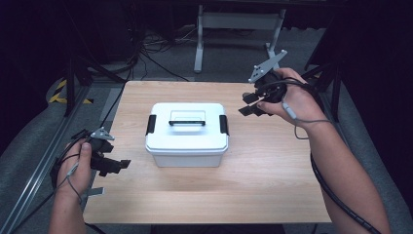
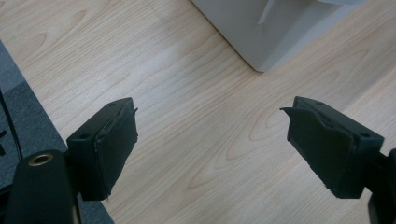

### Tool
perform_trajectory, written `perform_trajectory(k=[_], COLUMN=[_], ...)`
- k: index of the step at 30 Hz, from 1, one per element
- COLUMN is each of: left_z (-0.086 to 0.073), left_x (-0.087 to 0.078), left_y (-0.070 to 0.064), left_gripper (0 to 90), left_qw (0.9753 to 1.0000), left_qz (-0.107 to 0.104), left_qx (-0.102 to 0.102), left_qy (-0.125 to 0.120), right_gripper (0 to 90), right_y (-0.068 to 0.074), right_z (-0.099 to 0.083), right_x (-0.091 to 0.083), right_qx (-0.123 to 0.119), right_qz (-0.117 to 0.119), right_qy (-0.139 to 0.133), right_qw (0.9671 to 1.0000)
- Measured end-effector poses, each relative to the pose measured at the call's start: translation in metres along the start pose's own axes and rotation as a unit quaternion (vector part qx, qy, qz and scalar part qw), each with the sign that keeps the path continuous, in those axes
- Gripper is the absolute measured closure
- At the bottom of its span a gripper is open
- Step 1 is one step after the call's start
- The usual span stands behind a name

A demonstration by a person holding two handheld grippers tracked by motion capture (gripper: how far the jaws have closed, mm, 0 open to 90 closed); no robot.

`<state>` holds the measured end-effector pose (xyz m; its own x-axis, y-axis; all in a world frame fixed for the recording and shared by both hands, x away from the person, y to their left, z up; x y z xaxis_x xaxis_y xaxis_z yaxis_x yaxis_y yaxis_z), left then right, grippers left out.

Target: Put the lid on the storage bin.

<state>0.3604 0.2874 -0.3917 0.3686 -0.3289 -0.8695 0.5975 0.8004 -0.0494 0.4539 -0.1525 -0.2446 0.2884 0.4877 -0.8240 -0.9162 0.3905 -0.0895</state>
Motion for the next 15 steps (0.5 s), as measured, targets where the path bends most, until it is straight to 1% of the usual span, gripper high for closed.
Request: perform_trajectory(k=[2,5,8,12,14,15], left_z=[0.0,-0.002,-0.003,-0.007,-0.009,-0.009], left_x=[0.001,0.005,0.009,0.009,0.008,0.008], left_y=[0.001,0.003,0.004,0.005,0.005,0.005], left_gripper=[16.5,16.5,16.6,16.8,16.8,16.8], left_qw=[1.0,0.9999,0.9997,0.9997,0.9996,0.9996], left_qz=[0.002,0.006,0.013,0.015,0.016,0.016], left_qx=[-0.005,-0.008,-0.012,-0.013,-0.02,-0.02], left_qy=[0.001,0.009,0.017,0.016,0.014,0.014], right_gripper=[52.8,51.2,50.7,50.2,49.2,48.3], right_y=[-0.004,-0.009,-0.014,-0.023,-0.027,-0.029], right_z=[-0.007,-0.019,-0.033,-0.056,-0.066,-0.07], right_x=[-0.003,-0.006,-0.005,-0.001,0.001,0.001], right_qx=[0.006,0.011,0.025,0.044,0.053,0.058], right_qz=[-0.006,-0.015,-0.021,-0.026,-0.032,-0.033], right_qy=[0.003,0.002,0.009,0.022,0.029,0.031], right_qw=[1.0,0.9998,0.9994,0.9984,0.9977,0.9973])
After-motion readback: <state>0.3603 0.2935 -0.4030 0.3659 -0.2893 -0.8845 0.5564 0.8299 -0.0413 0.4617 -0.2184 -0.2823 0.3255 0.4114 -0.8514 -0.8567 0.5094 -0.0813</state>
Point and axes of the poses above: each handheld gripper's, and its own axes: x roughly forward along the jaws, z roughly out of its top, y roughly to its left, the point moved 3 cm from there along x, roughly forward along the jaws, and after that the axes turned 2 degrees about y, right-handed, at the moved point
